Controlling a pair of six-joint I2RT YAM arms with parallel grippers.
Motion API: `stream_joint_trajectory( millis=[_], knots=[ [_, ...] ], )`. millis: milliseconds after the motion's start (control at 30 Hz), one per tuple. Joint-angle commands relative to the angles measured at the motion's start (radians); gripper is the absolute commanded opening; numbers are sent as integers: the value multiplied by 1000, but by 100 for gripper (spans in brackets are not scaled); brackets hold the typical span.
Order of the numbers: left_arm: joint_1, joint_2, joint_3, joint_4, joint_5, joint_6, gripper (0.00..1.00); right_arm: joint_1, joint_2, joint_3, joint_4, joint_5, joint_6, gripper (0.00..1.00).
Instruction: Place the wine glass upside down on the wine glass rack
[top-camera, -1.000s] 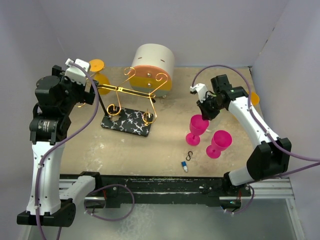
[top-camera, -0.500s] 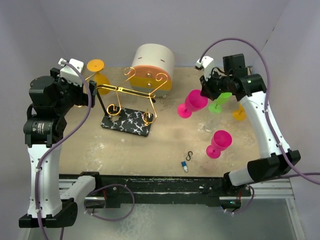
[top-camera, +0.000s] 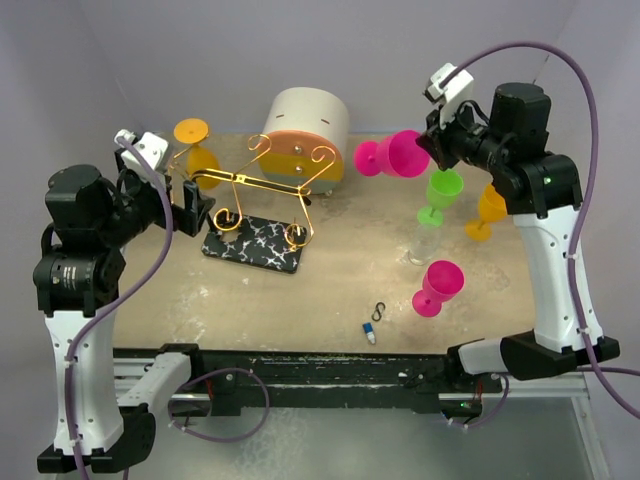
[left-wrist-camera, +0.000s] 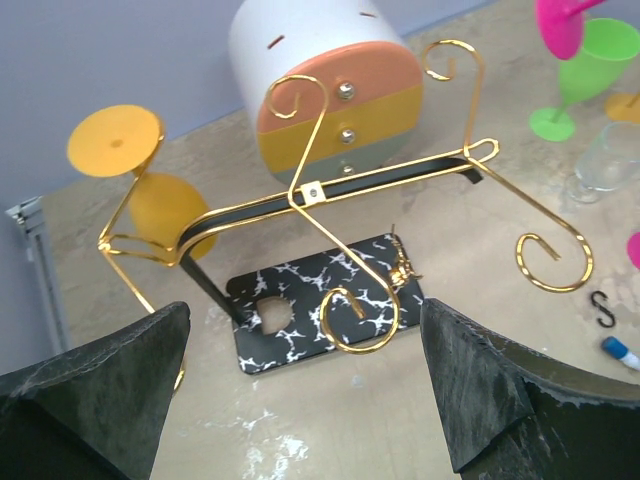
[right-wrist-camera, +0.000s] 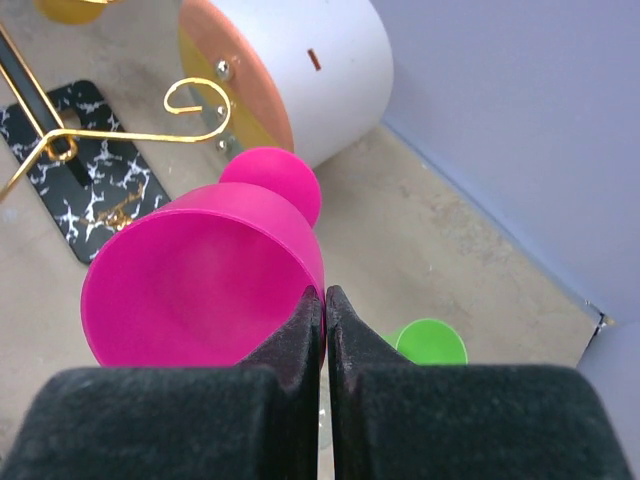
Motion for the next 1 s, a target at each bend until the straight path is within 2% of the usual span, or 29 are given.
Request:
stream_joint_trajectory(
  millis=[0, 333, 700, 967],
  knots=[
    [7, 18, 20, 69, 135, -65, 99, 5, -14, 34, 140, -11, 70, 0],
    [-6, 170, 11, 349, 329, -334, 97, 6, 54, 70, 381, -168, 240, 0],
    [-78, 363, 113, 578, 344, -643, 92, 23, 151, 170, 505, -277, 443, 0],
    [-154, 426, 182, 596, 273, -677, 88, 68, 147, 165, 511, -278, 459, 0]
  ],
)
